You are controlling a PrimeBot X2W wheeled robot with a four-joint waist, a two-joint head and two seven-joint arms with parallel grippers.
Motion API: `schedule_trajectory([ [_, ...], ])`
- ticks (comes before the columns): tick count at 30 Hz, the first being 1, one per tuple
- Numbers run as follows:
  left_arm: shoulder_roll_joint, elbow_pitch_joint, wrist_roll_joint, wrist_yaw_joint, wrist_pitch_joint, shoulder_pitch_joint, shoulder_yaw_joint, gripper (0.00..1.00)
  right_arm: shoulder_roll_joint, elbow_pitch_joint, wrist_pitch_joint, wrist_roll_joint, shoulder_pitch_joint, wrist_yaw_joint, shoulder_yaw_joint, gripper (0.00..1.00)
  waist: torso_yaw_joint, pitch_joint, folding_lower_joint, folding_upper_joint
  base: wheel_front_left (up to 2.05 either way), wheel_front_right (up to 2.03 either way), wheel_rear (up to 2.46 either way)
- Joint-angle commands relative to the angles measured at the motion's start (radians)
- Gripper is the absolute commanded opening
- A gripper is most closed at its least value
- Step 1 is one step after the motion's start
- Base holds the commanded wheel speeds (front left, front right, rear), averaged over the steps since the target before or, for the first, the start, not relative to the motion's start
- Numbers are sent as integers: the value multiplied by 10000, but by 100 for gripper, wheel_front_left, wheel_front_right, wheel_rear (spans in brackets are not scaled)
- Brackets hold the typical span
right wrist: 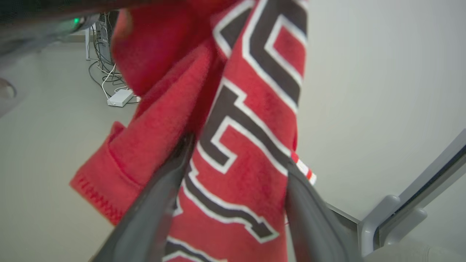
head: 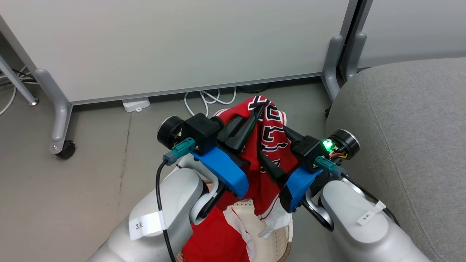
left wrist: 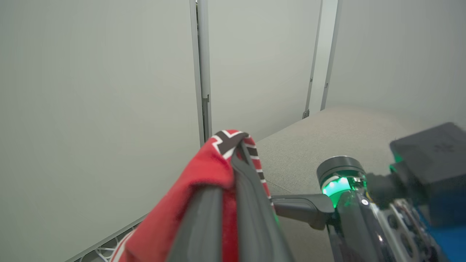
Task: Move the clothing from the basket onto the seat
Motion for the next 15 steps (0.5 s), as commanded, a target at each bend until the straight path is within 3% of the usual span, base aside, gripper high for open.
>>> schedule_trajectory([
  [1, 0, -44, 47, -42, -49, -139, -13, 0, 31, 65, -33, 50, -133, 1, 31, 100, 3, 5, -1, -1, 0, 0, 0],
  [2, 0, -57, 45, -47, -64, -165, -14, 0, 65, 262, -35, 125, -119, 1, 93, 100, 4, 12, -1, -1, 0, 0, 0],
  [3, 2, -63, 34, -52, -68, -182, -15, 0, 107, 447, -33, 242, -99, 1, 141, 84, 1, 18, -1, -1, 0, 0, 0],
  [4, 13, -63, 27, -56, -69, -195, -13, 0, 147, 547, -35, 324, -112, 1, 183, 8, -5, 24, -1, -1, 0, 0, 0],
  [5, 25, -60, 23, -55, -75, -209, -11, 0, 180, 642, -33, 421, -120, 1, 249, 0, -13, 29, -1, -1, 0, 0, 0],
  [15, 125, 80, -8, -62, -145, -115, 75, 0, 232, 596, -35, 814, 32, 1, 349, 0, -106, -7, -1, -1, 0, 0, 0],
])
